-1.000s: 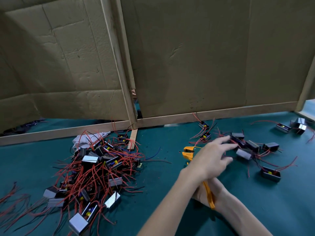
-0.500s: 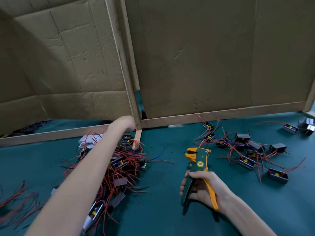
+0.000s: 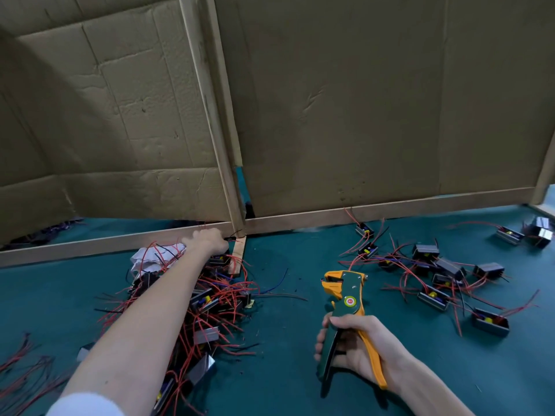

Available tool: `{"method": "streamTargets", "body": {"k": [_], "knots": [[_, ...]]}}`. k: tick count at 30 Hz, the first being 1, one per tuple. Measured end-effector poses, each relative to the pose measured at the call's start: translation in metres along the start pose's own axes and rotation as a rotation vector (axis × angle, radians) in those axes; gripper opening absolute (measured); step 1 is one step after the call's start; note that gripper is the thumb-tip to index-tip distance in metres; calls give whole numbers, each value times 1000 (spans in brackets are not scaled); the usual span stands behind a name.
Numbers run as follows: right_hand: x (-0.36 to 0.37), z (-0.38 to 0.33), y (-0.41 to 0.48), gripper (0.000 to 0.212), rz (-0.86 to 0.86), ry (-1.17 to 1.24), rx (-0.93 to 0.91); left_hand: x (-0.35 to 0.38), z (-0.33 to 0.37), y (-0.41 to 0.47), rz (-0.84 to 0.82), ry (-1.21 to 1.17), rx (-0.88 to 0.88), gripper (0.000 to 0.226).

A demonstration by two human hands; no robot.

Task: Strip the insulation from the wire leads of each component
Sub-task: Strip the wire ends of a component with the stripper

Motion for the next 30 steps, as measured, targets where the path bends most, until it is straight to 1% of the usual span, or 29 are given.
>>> {"method": "streamTargets", "body": {"k": [1,3,4,5,8,11,13,15,17,18,21,22,24,25,27,29,30], "knots": [[0,0,0,10,0,2,-1,-1,4,-1,36,38,-23,42],[-1,0,-1,9,2,8,-3,-7,11,0,177,150,-30,42],[-1,0,-1,9,2,8,-3,-9,17,0,252,213,7,42],[-1,0,-1,10,2,7,-1,-9,22,2,293,243,50,41],[-1,1,-1,10,2,6,13,-3,29,8,268,201,128,38],[-1,0,-1,10,-3,1,12,-5,40,3,333,216,254,23],[1,0,-1,12,-14,-10,9,-4,48,-2,357,230,324,21],[1,0,-2,16,-20,-17,7,-7,52,-3,379,192,346,18],[0,-1,-2,13,-19,-17,-7,-17,52,-3,410,12,326,16],[0,-2,-3,11,-15,-17,-15,-24,49,-3,416,-147,300,17],[0,-2,-4,11,-8,-18,-33,-51,41,-10,383,-810,209,18],[1,-3,-4,13,-8,-19,-39,-60,42,-18,368,-1006,212,15],[2,-3,-5,18,-3,-23,-55,-78,47,-44,364,-1287,281,6],[2,-4,-6,18,2,-24,-67,-85,50,-62,357,-1400,329,3],[2,-6,-7,19,4,-22,-93,-88,52,-98,352,-1541,438,10],[4,-7,-9,21,-7,-15,-113,-78,53,-129,355,-1537,526,15],[5,-8,-10,24,-12,-13,-116,-68,53,-140,342,-1510,543,16]]}}
Point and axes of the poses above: each hand's wrist, its own y-axis towards the middle knuckle, its own x-axis out of the palm, z = x × y, the point moved 7 cm from there along y, towards the middle knuckle, and after that the axes turned 2 degrees about -x, right-handed, at the moved point
